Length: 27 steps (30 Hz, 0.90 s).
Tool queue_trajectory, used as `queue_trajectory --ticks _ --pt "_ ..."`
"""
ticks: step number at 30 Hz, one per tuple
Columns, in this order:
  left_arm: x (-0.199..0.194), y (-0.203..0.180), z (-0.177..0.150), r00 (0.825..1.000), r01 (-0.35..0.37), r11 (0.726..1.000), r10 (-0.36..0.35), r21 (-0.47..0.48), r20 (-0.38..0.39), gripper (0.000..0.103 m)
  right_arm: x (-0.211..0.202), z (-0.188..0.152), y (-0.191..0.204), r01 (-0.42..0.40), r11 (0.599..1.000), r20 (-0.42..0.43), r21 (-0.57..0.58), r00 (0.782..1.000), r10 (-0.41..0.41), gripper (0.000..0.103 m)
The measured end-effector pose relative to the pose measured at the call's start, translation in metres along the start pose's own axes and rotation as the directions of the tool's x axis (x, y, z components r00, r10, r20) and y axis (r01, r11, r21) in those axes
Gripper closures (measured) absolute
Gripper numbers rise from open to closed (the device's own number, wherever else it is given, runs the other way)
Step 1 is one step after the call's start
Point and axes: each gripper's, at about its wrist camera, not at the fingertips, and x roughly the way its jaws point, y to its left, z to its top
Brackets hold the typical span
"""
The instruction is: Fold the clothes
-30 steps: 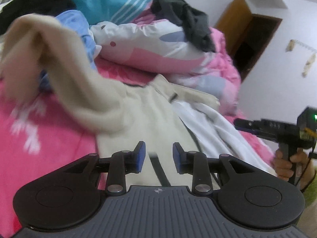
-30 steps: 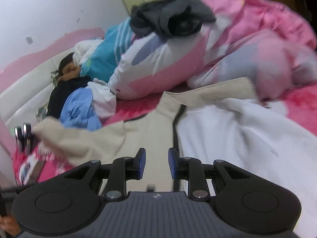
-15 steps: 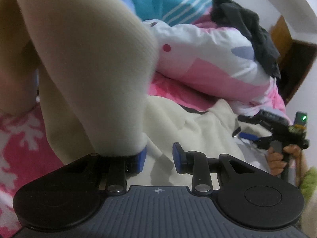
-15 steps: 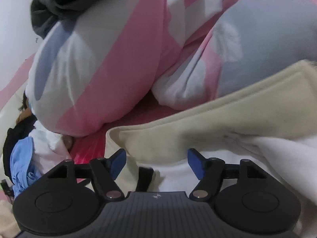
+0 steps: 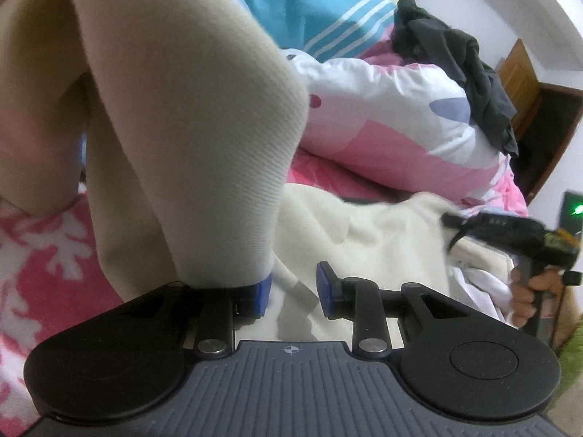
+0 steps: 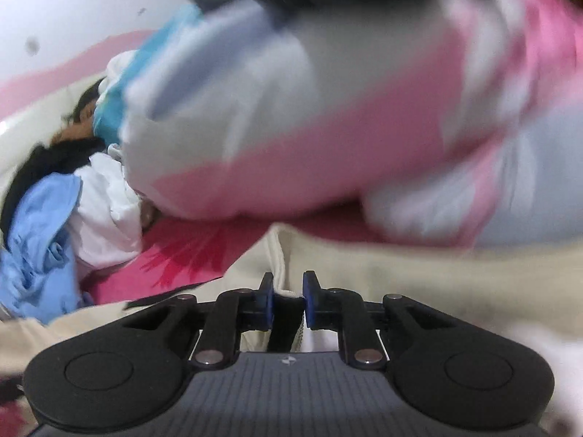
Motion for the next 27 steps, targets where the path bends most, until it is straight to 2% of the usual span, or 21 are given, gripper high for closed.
queue_trajectory --ticks 2,5,8,10,13,15,17,18,20,22,24,26,27 --pt "0.001 -0.001 0.000 1.000 -0.009 1.000 0.009 0.004 0.000 0.075 -0.006 0.001 0.023 0.110 0.987 0.038 -0.116 0.994 -0.107 0.086" --pt "0.003 -0.002 0.000 1.000 -0.017 1.000 0.017 0.007 0.002 0.076 0.015 -0.011 0.037 0.231 0.944 0.022 -0.237 0.972 -0.232 0.086" --pt "0.004 0.000 0.000 1.000 -0.017 1.000 0.017 0.002 -0.001 0.076 0.054 -0.035 0.039 0.280 0.903 -0.027 -0.325 0.952 -0.304 0.085" --pt "0.005 0.001 0.000 1.000 -0.017 1.000 0.017 -0.002 -0.002 0.076 0.068 -0.048 0.038 0.290 0.891 -0.017 -0.350 0.949 -0.315 0.078" --pt "0.005 0.000 0.001 1.000 -0.018 1.000 0.018 0.002 -0.002 0.076 0.055 -0.037 0.032 0.312 0.908 -0.003 -0.279 0.945 -0.326 0.066" --pt "0.004 -0.001 0.002 1.000 -0.022 1.000 0.022 0.007 0.002 0.076 0.039 -0.027 0.024 0.322 0.925 0.010 -0.204 0.945 -0.327 0.064" --pt "0.002 -0.002 0.002 1.000 -0.028 1.000 0.027 0.012 0.007 0.076 0.014 -0.017 0.020 0.344 0.931 0.061 -0.123 0.939 -0.339 0.064" --pt "0.001 -0.003 0.003 0.999 -0.030 0.999 0.030 0.013 0.010 0.076 0.002 -0.013 0.022 0.338 0.935 0.087 -0.105 0.940 -0.330 0.063" --pt "0.000 -0.004 0.003 0.999 -0.035 0.999 0.035 0.016 0.015 0.076 -0.010 -0.007 0.032 0.260 0.960 0.103 -0.102 0.963 -0.250 0.064" --pt "0.000 -0.005 0.002 0.999 -0.039 0.999 0.039 0.019 0.017 0.076 -0.007 -0.007 0.049 0.160 0.978 0.073 -0.135 0.986 -0.151 0.065" --pt "0.000 -0.004 0.003 0.999 -0.037 0.999 0.036 0.014 0.018 0.076 0.011 -0.011 0.066 0.083 0.980 0.016 -0.181 0.997 -0.082 0.065" --pt "0.000 -0.002 0.003 0.999 -0.032 0.999 0.032 0.009 0.017 0.076 0.045 -0.019 0.077 0.073 0.973 -0.063 -0.217 0.994 -0.089 0.065" --pt "0.001 -0.002 0.003 0.999 -0.031 1.000 0.031 0.006 0.014 0.076 0.068 -0.025 0.074 0.105 0.967 -0.114 -0.231 0.984 -0.134 0.065"
